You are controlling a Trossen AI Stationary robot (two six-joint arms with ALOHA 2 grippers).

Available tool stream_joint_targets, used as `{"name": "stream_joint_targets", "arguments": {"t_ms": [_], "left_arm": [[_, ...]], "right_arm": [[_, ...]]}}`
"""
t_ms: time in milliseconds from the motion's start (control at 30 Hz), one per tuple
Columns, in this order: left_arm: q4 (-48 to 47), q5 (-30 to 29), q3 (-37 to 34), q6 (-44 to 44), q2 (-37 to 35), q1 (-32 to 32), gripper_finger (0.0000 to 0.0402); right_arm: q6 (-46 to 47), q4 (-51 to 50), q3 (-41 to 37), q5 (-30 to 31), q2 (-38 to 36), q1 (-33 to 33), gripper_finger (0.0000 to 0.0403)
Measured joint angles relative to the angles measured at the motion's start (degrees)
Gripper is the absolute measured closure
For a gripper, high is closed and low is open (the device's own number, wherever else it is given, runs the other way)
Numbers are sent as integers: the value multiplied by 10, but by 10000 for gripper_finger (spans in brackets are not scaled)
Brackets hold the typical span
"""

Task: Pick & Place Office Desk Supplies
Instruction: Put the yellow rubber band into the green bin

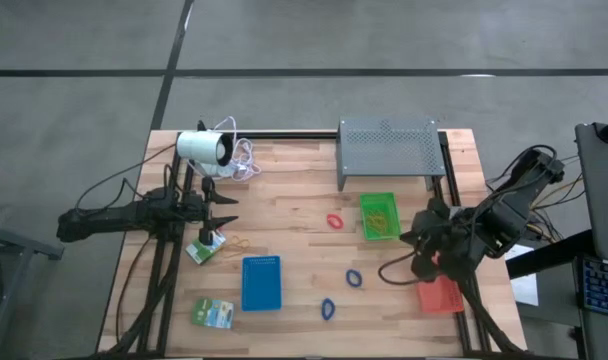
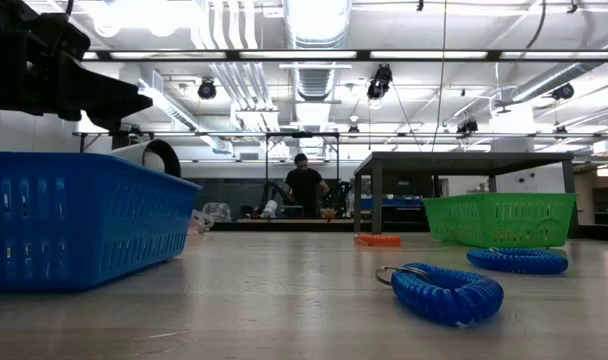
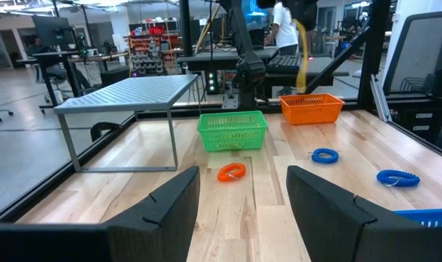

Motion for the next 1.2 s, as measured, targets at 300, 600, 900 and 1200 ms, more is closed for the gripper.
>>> {"name": "stream_joint_targets", "arguments": {"t_ms": [300,600,900,1200], "left_arm": [[0,0,0,0,0,0,190],[0,0,0,0,0,0,190],[0,0,0,0,0,0,190],[0,0,0,0,0,0,190]], "right_arm": [[39,-52,-1,5,-5,-94,394],[24,-52,-12,-10,-5,-197,394],[23,-54,-28,-31,-5,-258,394],[42,-17,-89,-54,-5,-274,394]]}}
